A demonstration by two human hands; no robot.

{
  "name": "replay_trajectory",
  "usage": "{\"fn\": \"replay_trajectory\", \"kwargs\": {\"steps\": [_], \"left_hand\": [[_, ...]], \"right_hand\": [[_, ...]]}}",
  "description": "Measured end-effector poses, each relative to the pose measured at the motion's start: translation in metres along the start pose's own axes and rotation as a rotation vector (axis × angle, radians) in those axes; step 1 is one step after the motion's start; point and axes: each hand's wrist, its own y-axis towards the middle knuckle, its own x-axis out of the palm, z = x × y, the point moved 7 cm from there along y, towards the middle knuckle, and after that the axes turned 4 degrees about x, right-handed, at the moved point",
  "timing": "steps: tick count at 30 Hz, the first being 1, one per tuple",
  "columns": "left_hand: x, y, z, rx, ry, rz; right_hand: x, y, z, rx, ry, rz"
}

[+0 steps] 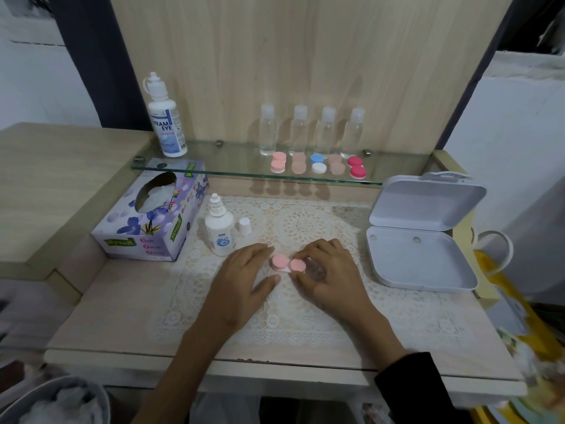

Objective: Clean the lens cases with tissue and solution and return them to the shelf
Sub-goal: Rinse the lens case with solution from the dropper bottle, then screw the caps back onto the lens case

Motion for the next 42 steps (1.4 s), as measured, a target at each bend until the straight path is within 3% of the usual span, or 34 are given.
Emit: {"fn": "replay_trajectory", "kwargs": {"steps": [18,28,35,42], "left_hand": [[-0.002,-0.009,-0.003,-0.113,0.02,0.032],[0.0,-0.008,-0.004,-0.133,0.052,-0.012],[0.0,-0.008,-0.002,-0.129,0.04,-0.017],[0.001,-0.007,-0.002,-0.116,0.047,-0.018]], "right_hand": [[-0.016,0.012,-0.007,0.046,0.097,0.094],[-0.042,0.084,-0.048,0.038,0.114,0.312],[-0.026,0.137,-0.063,0.05,0.029,0.353],[-0.008,0.164,-0.079,0.023,-0.212,0.386]]}}
